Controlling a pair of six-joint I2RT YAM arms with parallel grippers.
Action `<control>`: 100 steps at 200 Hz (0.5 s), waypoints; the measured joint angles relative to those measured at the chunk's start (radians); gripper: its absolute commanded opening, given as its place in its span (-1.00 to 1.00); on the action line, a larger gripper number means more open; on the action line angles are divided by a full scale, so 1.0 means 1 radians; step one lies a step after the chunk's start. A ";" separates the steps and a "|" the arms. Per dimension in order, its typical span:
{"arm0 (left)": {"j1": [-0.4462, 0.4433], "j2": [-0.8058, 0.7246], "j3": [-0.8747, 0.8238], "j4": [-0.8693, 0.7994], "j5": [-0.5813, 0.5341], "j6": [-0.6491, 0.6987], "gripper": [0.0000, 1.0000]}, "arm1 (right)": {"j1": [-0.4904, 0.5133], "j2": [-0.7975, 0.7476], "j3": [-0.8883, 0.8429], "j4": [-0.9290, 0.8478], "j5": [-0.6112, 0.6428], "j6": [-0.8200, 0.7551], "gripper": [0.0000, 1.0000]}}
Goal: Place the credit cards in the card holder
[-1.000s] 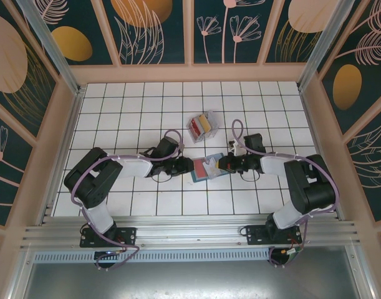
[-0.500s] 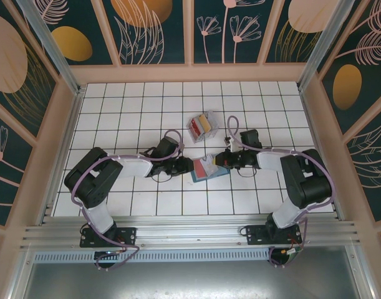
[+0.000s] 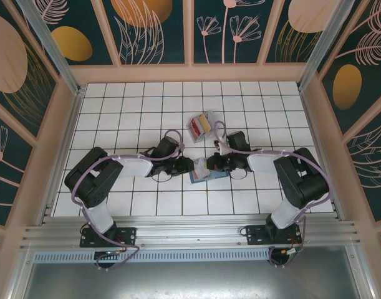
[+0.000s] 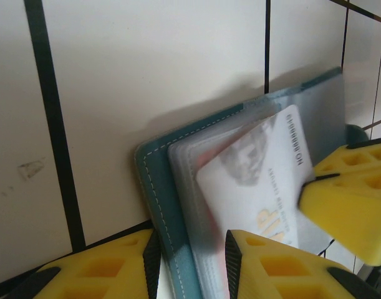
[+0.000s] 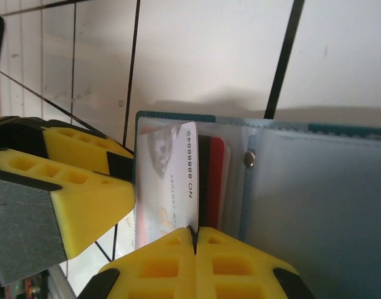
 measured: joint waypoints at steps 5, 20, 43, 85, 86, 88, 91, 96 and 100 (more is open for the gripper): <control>0.000 0.000 0.001 -0.002 0.000 0.000 -0.28 | 0.008 0.000 0.003 -0.002 0.012 0.003 -0.97; 0.001 0.002 0.005 -0.008 0.003 0.000 -0.28 | 0.025 0.000 0.010 -0.003 0.044 0.014 -0.97; 0.002 0.003 0.006 -0.010 0.006 0.000 -0.28 | 0.051 0.000 0.019 -0.015 0.095 0.033 -0.97; 0.004 0.002 0.006 -0.009 0.008 -0.001 -0.28 | 0.075 0.000 0.036 -0.040 0.151 0.040 -0.97; 0.004 0.002 0.006 -0.010 0.008 -0.001 -0.28 | 0.075 0.000 0.037 -0.041 0.152 0.040 -0.97; 0.004 0.002 0.006 -0.009 0.008 -0.002 -0.28 | 0.076 0.000 0.037 -0.042 0.154 0.040 -0.97; 0.004 0.003 0.006 -0.009 0.008 -0.002 -0.28 | 0.077 0.000 0.039 -0.044 0.158 0.040 -0.97; 0.004 0.003 0.006 -0.009 0.008 -0.004 -0.28 | 0.079 0.000 0.041 -0.047 0.163 0.040 -0.97; 0.004 0.003 0.006 -0.009 0.008 -0.005 -0.28 | 0.081 0.000 0.042 -0.048 0.167 0.040 -0.96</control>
